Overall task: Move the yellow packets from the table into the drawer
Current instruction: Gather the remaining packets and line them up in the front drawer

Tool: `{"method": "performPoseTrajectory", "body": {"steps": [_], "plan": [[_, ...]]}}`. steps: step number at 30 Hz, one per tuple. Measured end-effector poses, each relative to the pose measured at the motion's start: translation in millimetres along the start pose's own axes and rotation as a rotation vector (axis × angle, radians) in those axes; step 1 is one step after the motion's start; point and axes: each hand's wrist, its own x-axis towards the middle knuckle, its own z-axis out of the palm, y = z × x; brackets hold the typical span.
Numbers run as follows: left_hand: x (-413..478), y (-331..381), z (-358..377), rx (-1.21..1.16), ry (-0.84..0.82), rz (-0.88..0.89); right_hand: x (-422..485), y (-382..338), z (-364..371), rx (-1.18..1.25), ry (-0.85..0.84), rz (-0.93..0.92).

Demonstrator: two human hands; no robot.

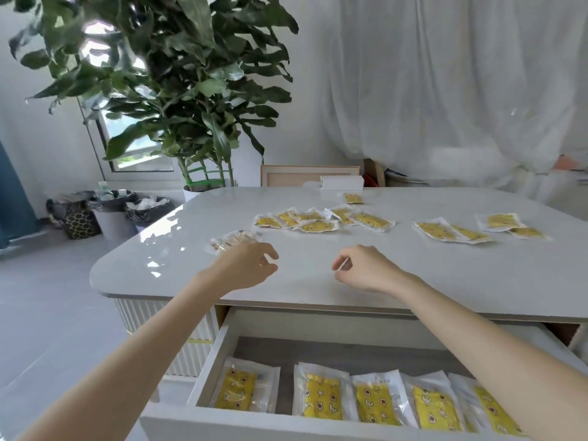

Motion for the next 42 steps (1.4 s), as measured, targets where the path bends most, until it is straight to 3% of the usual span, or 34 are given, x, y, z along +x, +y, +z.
{"method": "performPoseTrajectory", "body": {"steps": [6, 9, 14, 20, 26, 33, 37, 40, 42], "plan": [[48, -40, 40, -0.01, 0.095, -0.197, 42, 19, 20, 0.008, 0.129, 0.091], [64, -54, 56, -0.023, 0.104, -0.358, 65, 23, 31, -0.039, 0.159, 0.041], [99, -73, 66, 0.022, 0.167, -0.467, 115, 22, 52, -0.121, 0.197, -0.06], [126, -79, 71, 0.122, 0.27, -0.443, 175, 28, 57, -0.23, 0.135, 0.017], [126, -72, 71, 0.148, 0.458, -0.268, 185, 32, 59, -0.293, 0.234, -0.002], [112, -53, 64, -0.068, 0.534, -0.166, 138, 26, 46, -0.414, 0.322, -0.13], [105, -42, 66, -0.193, 0.539, -0.047, 110, 17, 23, -0.41, 0.265, -0.127], [103, -22, 68, -0.719, 0.59, -0.136, 97, 22, 13, -0.321, 0.188, -0.03], [103, -10, 70, -1.027, 0.621, -0.219, 96, 30, 8, -0.12, 0.122, 0.079]]}}
